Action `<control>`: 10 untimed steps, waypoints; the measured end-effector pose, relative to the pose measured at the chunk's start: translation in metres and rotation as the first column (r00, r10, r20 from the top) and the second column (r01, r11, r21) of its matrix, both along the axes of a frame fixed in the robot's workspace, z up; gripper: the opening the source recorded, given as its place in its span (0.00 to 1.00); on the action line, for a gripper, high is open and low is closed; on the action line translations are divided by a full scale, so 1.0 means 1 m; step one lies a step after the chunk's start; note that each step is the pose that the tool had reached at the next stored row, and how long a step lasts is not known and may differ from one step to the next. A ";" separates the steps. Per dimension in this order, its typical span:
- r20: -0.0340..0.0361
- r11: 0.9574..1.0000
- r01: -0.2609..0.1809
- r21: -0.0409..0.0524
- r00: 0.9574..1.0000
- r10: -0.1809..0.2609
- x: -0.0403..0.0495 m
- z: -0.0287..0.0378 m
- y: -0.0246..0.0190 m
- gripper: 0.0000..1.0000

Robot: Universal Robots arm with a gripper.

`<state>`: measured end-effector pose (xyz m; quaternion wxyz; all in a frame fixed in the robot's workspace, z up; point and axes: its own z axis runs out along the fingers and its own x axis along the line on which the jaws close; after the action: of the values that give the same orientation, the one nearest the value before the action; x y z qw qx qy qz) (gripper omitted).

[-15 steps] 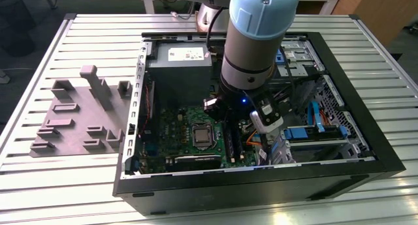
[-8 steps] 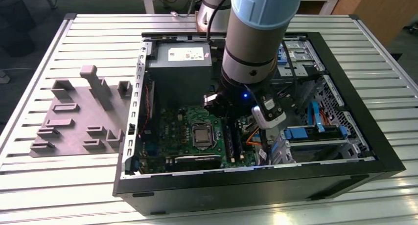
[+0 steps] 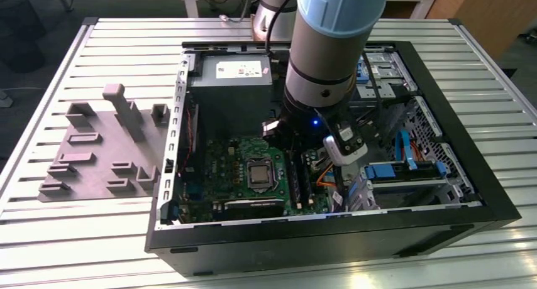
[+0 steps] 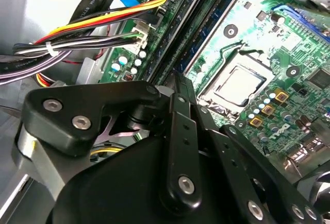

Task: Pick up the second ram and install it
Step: 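Press down the second ram until it locks into place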

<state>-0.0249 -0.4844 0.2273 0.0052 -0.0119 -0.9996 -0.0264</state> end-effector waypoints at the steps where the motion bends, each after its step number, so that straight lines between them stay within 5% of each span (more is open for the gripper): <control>1: 0.000 1.000 0.000 0.000 1.000 0.000 0.0000 -0.0001 0.0000 0.11; 10: 0.000 1.000 0.000 0.000 1.000 0.000 0.0000 -0.0059 0.0000 0.11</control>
<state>-0.0248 -0.4844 0.2214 0.0052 -0.0118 -0.9996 -0.0264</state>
